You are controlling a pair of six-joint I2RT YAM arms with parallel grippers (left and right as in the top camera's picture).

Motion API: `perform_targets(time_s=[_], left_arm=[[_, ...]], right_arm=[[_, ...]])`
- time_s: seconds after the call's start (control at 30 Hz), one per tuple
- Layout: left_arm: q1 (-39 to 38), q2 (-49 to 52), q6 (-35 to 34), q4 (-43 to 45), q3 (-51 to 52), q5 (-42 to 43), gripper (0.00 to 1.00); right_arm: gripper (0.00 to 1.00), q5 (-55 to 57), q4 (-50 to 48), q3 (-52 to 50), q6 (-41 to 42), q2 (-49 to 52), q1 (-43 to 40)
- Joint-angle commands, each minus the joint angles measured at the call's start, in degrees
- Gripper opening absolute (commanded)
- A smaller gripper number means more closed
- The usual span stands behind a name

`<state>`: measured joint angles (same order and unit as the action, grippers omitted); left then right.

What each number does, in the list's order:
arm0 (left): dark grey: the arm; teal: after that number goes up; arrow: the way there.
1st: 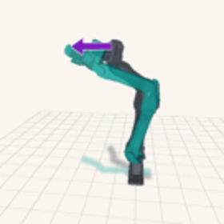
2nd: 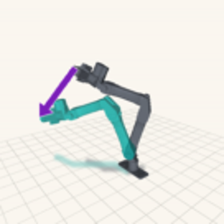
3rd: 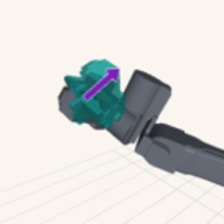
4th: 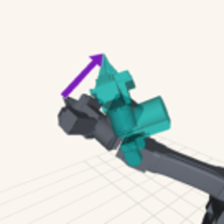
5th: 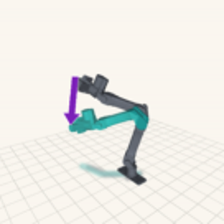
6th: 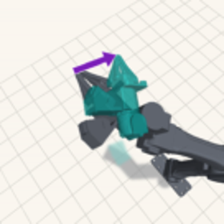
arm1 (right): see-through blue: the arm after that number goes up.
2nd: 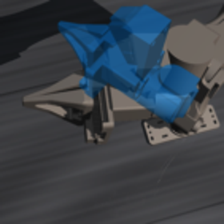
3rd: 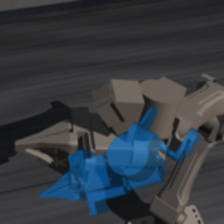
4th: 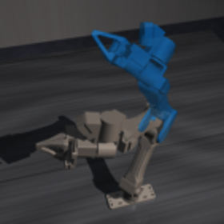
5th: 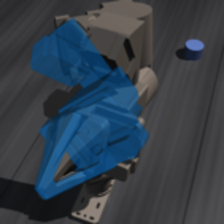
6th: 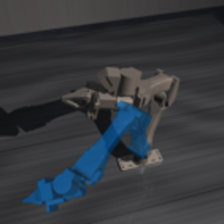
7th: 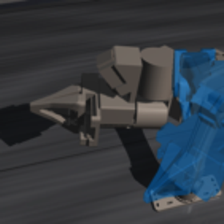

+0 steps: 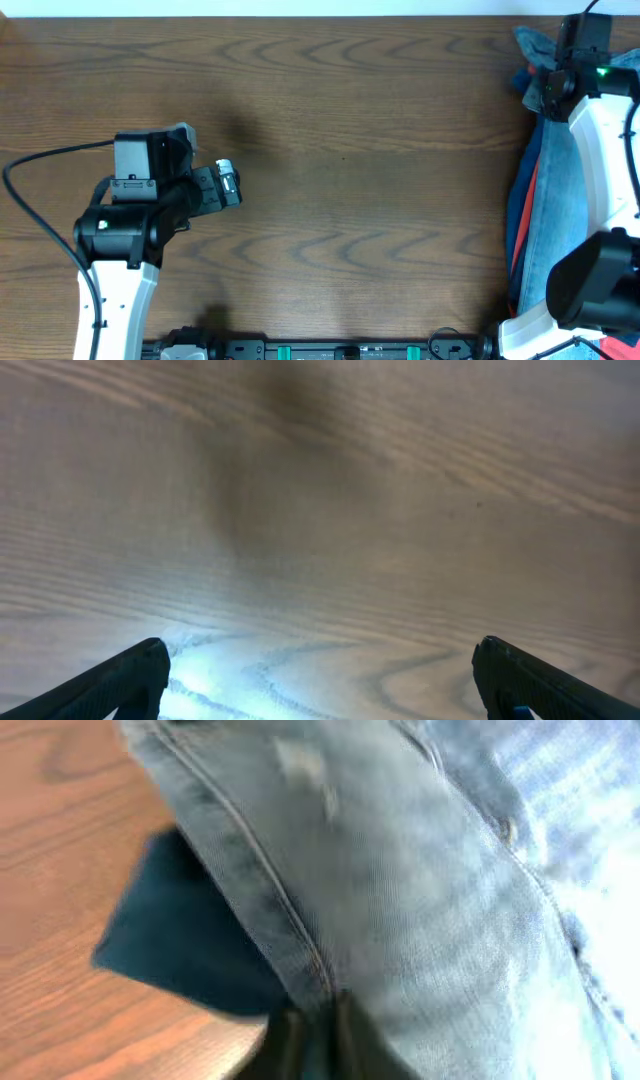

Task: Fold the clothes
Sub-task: 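Grasp the light-blue jeans waistband edge with the right gripper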

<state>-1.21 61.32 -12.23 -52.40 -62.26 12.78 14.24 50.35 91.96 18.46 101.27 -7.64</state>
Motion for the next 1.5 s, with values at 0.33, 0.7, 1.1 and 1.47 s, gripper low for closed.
perform_targets(time_s=[0.33,0.7,1.1,1.47], left_arm=[[0.28,-0.63,-0.31,-0.02,-1.33,0.26,0.99],[0.28,-0.61,-0.33,-0.04,-1.33,0.26,0.99],[0.28,-0.61,-0.33,-0.04,-1.33,0.28,1.0],[0.28,-0.61,-0.33,0.02,-1.33,0.26,1.0]], right_arm=[[0.62,-13.27,4.55,-2.08,-4.0,5.77,1.84],[0.38,-9.44,3.67,-7.37,-4.83,16.74,5.09],[0.33,-2.01,4.55,-5.27,-2.73,16.68,2.67],[0.51,-21.73,0.98,-4.83,-16.7,12.41,-0.44]])
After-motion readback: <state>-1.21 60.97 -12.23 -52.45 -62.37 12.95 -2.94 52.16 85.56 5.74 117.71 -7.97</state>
